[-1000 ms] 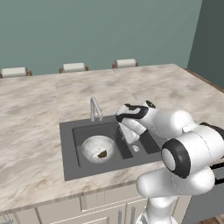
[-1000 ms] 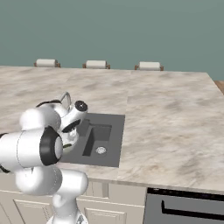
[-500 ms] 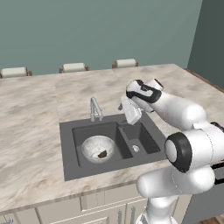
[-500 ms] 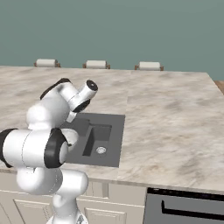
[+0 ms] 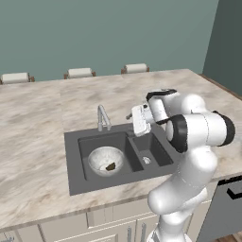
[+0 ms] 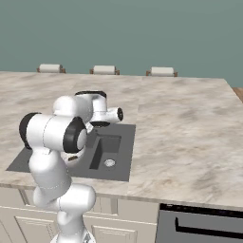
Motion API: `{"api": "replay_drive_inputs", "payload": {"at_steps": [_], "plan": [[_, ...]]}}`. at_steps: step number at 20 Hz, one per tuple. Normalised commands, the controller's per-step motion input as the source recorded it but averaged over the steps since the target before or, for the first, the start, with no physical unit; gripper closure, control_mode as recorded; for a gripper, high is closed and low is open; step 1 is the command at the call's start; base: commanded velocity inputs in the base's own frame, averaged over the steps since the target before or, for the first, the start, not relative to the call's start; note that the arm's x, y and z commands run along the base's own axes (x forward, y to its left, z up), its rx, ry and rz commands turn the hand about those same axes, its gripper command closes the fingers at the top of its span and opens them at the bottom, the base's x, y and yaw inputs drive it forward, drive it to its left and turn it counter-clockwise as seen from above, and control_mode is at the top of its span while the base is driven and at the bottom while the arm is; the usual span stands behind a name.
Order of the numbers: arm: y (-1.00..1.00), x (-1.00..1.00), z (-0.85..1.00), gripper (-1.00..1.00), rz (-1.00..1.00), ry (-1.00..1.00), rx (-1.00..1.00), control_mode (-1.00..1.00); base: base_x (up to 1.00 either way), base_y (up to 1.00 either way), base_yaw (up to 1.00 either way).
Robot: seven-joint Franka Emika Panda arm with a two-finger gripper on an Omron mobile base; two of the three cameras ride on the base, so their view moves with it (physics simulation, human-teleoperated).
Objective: Pick the kiwi from the cabinet and place it in the bowl. Then pick the bowl and place it in the sink. Then turn on the sink facuet.
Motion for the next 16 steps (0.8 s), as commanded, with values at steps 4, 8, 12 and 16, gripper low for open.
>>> {"api": "replay_drive_inputs", "payload": {"at_steps": [4, 8, 12, 16], "plan": [[0.52, 0.61, 0.02, -1.00, -0.09, -0.01, 0.07, -1.00, 0.00, 0.00, 0.00], [0.27, 0.69, 0.06, -1.00, -0.05, 0.09, 0.03, -1.00, 0.00, 0.00, 0.00], [0.01, 0.59, 0.00, -1.00, -0.02, 0.15, 0.04, -1.00, 0.00, 0.00, 0.00], [0.00, 0.54, -0.01, -1.00, 0.00, 0.15, 0.08, -1.00, 0.00, 0.00, 0.00]]}}
